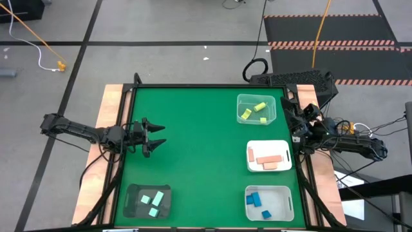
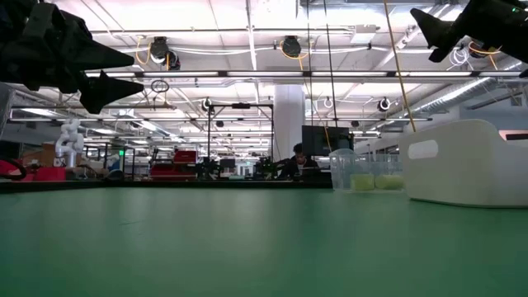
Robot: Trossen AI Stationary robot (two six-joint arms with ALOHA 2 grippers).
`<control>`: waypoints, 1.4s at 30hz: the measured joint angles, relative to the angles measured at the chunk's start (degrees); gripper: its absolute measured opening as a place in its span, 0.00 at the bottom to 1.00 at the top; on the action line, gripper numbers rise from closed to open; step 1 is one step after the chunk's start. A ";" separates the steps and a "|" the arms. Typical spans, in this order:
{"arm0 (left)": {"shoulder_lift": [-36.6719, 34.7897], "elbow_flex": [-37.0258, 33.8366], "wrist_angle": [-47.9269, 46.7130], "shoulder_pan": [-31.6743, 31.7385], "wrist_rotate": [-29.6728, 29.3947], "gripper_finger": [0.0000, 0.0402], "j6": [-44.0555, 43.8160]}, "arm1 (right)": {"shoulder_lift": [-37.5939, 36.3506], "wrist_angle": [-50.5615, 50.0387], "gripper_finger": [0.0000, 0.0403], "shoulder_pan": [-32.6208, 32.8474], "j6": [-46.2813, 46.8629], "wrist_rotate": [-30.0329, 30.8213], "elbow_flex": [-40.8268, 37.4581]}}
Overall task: Sort & place blocks by color
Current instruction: Return to Home Position
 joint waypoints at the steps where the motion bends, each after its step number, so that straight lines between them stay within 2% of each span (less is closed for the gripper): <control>1: -0.01 0.00 0.00 0.00 0.00 0.79 0.00 | 0.00 0.01 0.83 0.00 0.00 0.00 0.00; 42: 0.01 0.00 0.00 0.04 0.01 0.79 -0.02 | 0.00 -0.03 0.83 -0.02 0.02 0.00 0.00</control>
